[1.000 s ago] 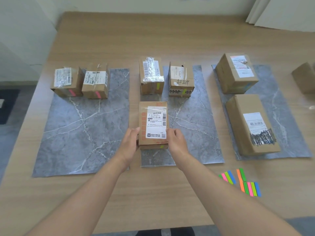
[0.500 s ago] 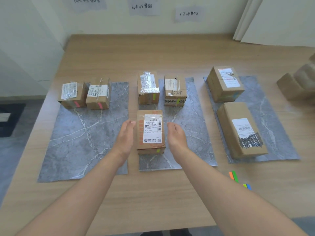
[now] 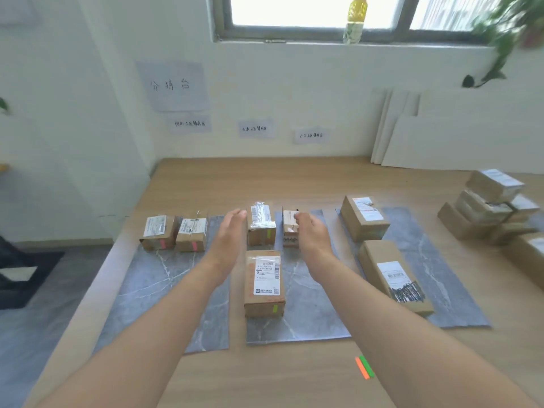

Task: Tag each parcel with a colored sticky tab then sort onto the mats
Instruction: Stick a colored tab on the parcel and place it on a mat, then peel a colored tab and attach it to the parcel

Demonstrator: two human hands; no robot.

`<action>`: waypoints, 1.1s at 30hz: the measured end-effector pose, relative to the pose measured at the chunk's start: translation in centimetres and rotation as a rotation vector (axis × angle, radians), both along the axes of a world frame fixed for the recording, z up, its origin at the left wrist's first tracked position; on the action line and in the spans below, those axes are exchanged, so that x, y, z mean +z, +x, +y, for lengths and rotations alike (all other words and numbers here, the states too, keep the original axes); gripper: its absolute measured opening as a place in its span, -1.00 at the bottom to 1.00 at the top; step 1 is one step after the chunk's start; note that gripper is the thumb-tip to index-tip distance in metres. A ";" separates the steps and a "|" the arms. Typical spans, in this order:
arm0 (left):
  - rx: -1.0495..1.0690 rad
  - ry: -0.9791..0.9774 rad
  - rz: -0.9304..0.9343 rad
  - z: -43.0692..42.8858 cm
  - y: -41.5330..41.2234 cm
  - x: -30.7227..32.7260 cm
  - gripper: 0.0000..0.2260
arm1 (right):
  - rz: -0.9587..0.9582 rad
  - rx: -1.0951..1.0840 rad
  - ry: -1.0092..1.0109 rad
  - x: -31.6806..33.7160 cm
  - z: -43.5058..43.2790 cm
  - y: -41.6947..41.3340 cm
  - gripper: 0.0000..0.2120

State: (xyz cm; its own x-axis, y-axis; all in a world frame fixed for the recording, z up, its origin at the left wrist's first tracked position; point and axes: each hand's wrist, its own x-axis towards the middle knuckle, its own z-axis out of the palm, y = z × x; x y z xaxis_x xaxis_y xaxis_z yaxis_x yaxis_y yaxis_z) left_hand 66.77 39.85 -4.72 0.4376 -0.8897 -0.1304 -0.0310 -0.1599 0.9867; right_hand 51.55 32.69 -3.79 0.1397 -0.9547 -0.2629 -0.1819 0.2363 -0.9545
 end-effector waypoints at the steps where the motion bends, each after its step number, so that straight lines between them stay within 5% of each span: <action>1: 0.001 -0.021 -0.007 0.1 0.0 1.1 -0.49 | -0.007 0.003 -0.023 1.1 0.2 -0.2 -0.65; 11: -0.088 -0.138 -0.030 1.4 -4.0 8.1 -0.75 | -0.058 -0.027 -0.225 7.7 3.1 -3.5 -0.53; 19: -0.189 -0.093 -0.097 0.9 -11.7 9.9 -0.58 | -0.062 -0.084 -0.248 8.8 3.8 -11.3 -0.62; 25: -0.220 -0.109 -0.082 -0.1 -20.3 11.1 -0.82 | -0.083 -0.105 -0.236 9.5 3.4 -19.5 -0.71; 33: -0.264 -0.084 -0.028 -1.3 -33.8 10.9 -0.74 | -0.094 -0.151 -0.260 8.6 3.9 -33.0 -0.76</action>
State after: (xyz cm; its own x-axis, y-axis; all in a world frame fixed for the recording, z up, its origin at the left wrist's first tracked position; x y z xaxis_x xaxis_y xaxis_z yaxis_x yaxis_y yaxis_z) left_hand 32.92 38.56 6.22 0.1915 -0.9806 -0.0429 -0.0880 -0.0607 0.9943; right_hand 18.58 36.54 4.78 0.0035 -1.0000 0.0003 -0.0719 -0.0006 -0.9974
